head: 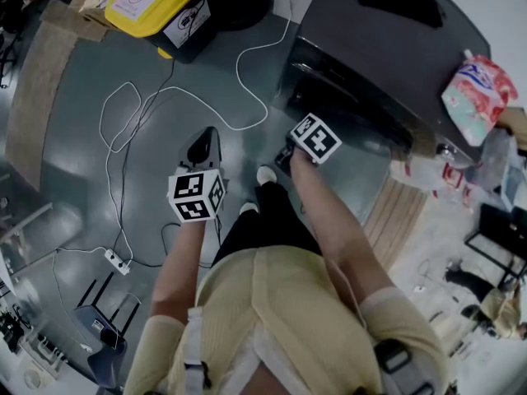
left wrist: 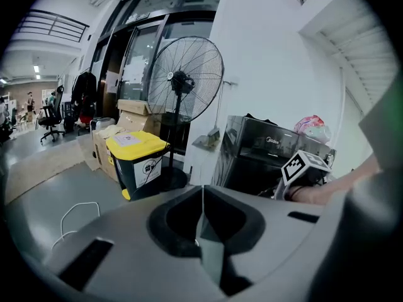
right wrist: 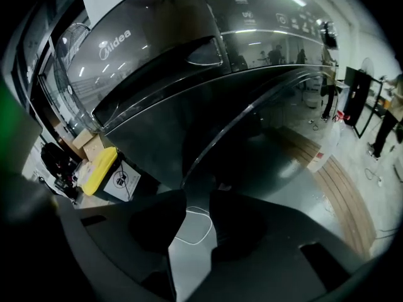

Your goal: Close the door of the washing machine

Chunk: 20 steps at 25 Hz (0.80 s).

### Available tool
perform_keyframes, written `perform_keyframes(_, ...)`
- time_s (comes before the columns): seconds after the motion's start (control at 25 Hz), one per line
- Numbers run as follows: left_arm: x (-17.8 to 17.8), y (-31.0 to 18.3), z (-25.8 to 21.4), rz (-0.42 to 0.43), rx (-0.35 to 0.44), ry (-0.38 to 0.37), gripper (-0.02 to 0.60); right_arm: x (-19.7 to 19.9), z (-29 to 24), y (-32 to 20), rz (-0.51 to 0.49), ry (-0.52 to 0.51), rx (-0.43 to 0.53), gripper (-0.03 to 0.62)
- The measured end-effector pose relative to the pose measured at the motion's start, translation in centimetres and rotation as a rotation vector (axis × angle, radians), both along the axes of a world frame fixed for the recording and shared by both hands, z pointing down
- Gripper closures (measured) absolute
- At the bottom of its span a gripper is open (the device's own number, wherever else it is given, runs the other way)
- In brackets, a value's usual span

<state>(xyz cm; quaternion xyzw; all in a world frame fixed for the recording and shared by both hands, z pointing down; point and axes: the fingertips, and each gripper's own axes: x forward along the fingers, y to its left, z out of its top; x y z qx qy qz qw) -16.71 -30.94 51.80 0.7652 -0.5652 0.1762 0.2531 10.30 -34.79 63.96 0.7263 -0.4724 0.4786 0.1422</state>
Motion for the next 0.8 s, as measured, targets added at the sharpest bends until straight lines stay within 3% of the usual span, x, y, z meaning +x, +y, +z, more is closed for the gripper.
perform_keyframes(0.8, 0.3, 5.0, -1.7, 0.032, 0.023, 0.029, 0.575, -0.3, -3.7, 5.8, -0.066, 0.012, 0.102, 0.482)
